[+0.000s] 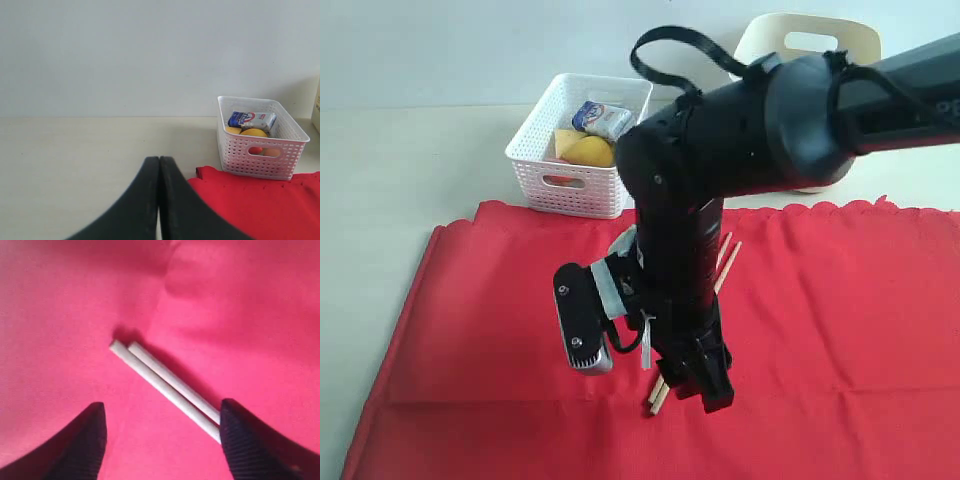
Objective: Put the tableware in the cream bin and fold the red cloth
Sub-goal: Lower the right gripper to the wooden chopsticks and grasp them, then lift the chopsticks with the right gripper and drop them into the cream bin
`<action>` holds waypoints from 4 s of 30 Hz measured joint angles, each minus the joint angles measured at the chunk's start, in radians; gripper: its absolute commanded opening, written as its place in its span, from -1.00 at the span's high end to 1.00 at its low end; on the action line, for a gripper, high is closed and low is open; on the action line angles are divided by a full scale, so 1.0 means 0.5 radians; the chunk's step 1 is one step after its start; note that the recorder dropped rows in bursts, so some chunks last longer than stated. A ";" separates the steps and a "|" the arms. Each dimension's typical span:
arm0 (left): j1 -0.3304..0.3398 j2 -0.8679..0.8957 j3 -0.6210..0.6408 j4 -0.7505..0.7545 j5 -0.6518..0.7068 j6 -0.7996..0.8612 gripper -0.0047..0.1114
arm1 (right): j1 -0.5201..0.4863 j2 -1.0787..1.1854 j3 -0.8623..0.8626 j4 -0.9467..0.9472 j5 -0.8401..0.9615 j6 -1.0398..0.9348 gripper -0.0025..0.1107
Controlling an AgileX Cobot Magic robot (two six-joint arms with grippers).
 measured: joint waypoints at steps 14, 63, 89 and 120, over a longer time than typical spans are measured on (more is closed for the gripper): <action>0.000 0.000 0.000 0.000 0.000 0.000 0.90 | 0.019 0.193 0.000 -0.357 -0.192 0.261 0.37; 0.000 0.000 0.000 0.000 0.000 0.000 0.90 | -0.335 -0.414 -0.217 -0.498 -0.192 0.935 0.96; 0.000 0.000 0.000 0.000 0.000 0.000 0.90 | -1.189 -0.613 -0.455 0.367 -1.372 1.573 0.96; 0.000 0.000 0.000 0.000 0.000 0.000 0.90 | -1.348 -0.084 -0.462 0.370 -1.983 1.699 0.50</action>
